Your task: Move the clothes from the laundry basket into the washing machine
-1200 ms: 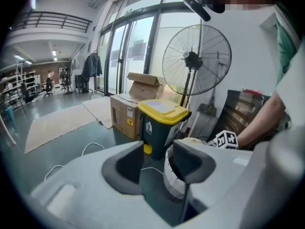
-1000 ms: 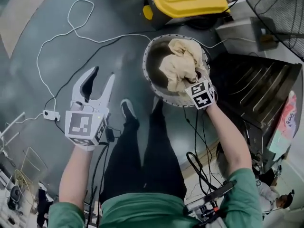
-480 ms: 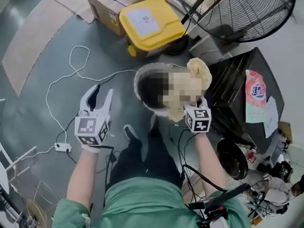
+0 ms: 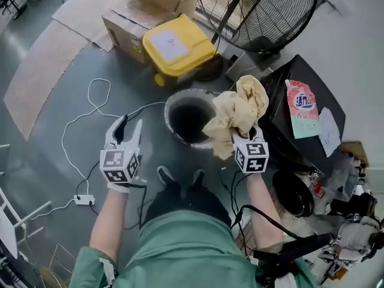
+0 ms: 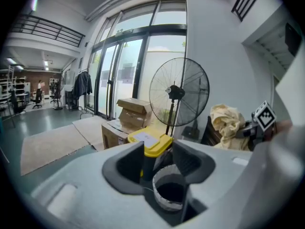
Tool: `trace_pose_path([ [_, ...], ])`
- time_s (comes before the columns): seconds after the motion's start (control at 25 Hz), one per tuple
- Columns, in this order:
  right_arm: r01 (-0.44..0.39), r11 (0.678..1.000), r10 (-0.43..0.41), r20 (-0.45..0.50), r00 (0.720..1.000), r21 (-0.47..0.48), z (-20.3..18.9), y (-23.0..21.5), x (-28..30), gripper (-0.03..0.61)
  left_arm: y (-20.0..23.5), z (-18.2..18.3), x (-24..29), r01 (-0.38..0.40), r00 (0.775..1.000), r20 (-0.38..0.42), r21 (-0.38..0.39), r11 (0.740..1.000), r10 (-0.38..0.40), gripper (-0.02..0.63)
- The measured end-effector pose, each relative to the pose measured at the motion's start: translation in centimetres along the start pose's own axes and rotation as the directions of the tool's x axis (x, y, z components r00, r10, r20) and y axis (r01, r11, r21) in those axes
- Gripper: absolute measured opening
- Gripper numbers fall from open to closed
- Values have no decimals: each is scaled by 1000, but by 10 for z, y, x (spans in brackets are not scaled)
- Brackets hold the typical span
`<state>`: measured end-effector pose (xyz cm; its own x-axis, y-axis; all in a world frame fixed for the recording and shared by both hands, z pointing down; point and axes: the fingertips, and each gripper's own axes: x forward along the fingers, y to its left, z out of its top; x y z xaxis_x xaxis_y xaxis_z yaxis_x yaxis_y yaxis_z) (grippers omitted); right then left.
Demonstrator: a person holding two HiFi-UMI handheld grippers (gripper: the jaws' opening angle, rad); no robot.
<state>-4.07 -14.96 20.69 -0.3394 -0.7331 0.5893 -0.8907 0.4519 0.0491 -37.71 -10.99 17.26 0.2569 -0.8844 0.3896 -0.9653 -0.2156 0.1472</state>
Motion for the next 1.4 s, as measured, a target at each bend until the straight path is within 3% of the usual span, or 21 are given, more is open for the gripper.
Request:
trace_pose_path([
  [0.2,11,999,-11,-2,1000,38,-21,-10,-22,176,-22,3,-11,-1,1000,-5,27,1000,2,184],
  [0.4,22,998,-22,5,1000,51,-51,-33,-54,176,-73,0,-12,24,1000,-16,66,998,-23,183],
  [0.64,31,996,-32,2,999,88,-115,-78,-118,176,-179,-20,-10,84,996,-37,112,990,-80,183],
  [0.88,43,991,-43,-4,999,127,-193,-134,-195,176,-315,-56,-23,146,989,-56,149,978,-139,183],
  [1.12,52,988,-46,-47,998,143,-261,-179,-255,178,-425,-91,-43,210,975,-102,155,965,-195,183],
  [1.4,109,979,-88,-127,988,174,-316,-202,-292,178,-456,-113,-53,250,962,-152,163,954,-226,181],
])
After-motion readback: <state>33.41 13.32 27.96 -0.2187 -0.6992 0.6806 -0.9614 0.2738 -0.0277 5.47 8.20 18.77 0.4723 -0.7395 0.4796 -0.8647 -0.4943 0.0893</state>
